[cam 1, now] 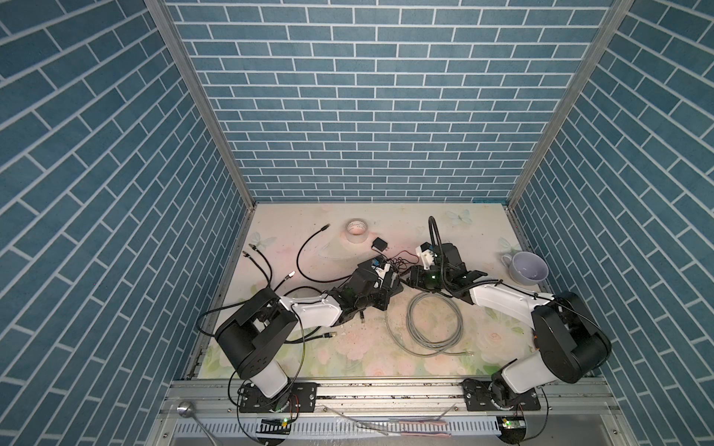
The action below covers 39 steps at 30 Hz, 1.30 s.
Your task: Insert the plug into the switch port
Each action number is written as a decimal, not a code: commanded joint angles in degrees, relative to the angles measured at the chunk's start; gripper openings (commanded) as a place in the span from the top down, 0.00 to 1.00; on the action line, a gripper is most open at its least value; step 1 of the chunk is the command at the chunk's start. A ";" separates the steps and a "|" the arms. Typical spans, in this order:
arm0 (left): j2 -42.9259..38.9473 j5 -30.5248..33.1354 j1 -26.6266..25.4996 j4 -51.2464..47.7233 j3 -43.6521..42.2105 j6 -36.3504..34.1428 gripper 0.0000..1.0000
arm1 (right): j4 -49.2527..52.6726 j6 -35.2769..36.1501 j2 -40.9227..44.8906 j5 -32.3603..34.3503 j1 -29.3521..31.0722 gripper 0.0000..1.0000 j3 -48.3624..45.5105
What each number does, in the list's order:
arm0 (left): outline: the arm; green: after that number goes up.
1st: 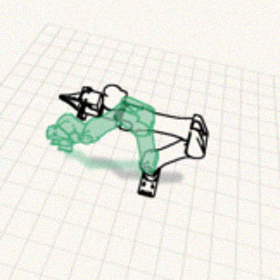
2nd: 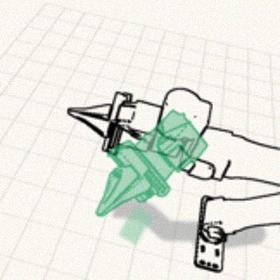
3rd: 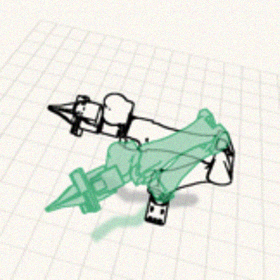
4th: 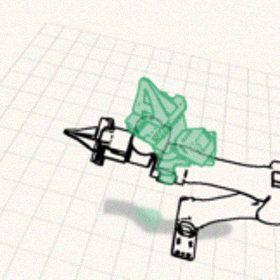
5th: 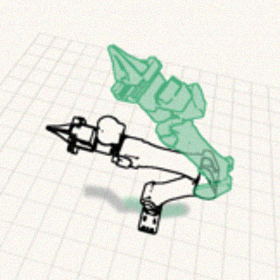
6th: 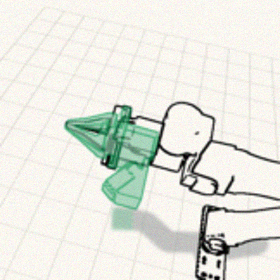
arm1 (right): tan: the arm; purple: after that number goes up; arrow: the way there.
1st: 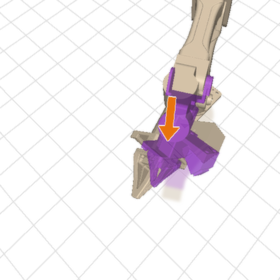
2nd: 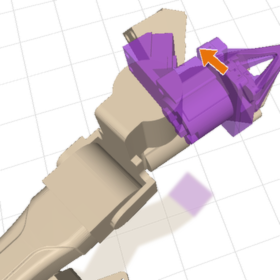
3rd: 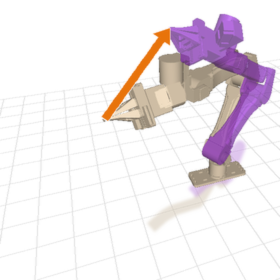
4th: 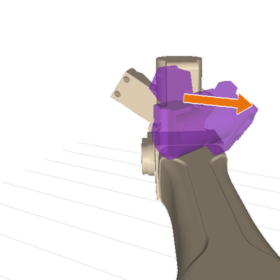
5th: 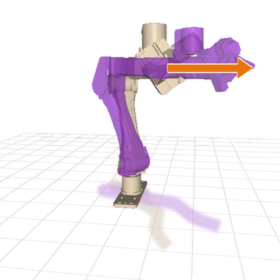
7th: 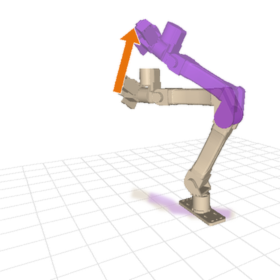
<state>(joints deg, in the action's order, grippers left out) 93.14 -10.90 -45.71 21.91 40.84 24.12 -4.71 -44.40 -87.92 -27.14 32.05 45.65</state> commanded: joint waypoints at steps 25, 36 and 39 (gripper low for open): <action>2.99 -7.12 0.45 3.70 -0.41 -0.45 1.00 | -11.66 -3.50 -4.31 -9.89 -2.79 0.60 3.30; 3.18 -8.80 1.54 5.97 -0.63 0.91 1.00 | -8.59 -0.90 -5.57 -12.12 -2.79 0.78 3.53; 3.05 -8.94 1.99 6.21 -0.67 1.19 1.00 | -8.40 -0.77 -5.46 -11.75 -2.87 0.86 3.11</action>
<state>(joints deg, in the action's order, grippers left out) 95.85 -18.83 -44.31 26.87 40.84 25.23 -14.06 -46.11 -93.51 -37.87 29.23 47.11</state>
